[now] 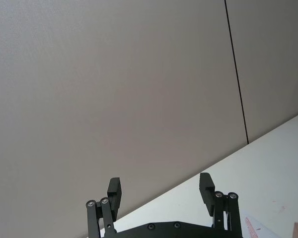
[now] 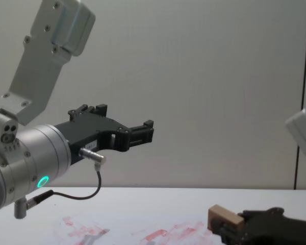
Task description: Use the one hand to pick up the stamp and affix it onto the A4 paper.
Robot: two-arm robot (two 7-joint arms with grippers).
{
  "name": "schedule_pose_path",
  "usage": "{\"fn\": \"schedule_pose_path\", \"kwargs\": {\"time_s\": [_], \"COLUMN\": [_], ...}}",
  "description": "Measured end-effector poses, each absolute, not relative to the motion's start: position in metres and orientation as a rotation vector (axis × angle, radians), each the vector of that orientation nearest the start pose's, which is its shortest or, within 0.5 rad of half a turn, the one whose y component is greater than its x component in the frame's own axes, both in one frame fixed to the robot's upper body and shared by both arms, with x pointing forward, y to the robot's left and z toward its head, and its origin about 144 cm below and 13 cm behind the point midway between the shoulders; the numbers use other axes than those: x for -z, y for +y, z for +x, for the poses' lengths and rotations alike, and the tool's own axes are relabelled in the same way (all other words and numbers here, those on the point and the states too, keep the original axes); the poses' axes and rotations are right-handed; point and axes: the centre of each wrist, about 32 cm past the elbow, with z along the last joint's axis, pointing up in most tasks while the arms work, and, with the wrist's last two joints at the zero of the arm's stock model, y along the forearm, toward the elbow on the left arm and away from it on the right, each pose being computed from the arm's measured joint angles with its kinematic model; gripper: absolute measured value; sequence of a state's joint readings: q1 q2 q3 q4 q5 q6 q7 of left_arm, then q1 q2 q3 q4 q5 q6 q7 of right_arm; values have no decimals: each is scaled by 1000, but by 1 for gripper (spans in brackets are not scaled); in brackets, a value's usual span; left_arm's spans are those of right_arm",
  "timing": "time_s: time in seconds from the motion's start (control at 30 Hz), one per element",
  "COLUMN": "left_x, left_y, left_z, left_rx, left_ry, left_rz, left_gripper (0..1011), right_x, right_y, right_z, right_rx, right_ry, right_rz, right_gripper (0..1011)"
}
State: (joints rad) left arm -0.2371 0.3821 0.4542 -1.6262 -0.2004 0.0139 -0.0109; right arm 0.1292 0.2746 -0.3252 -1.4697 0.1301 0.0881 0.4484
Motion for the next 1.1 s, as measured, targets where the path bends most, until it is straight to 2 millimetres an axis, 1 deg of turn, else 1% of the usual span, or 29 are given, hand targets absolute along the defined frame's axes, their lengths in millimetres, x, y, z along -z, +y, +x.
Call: {"fn": "schedule_pose_path", "kwargs": {"time_s": [0.43,1.1], "left_x": [-1204,-1204], "left_y": [198,198], "left_z": [492,492], "left_rx": [-1124,-1124], "left_ry": [-268,-268], "left_rz": [61,61], "left_gripper": [1003,1002], "right_x": [-1125,-1108], "right_y": [-213,-211], "right_z": [472,466], "right_rx": [795,773], "right_ry": [29,35], "right_rz": [-260,-316], "right_gripper": [218,218]}}
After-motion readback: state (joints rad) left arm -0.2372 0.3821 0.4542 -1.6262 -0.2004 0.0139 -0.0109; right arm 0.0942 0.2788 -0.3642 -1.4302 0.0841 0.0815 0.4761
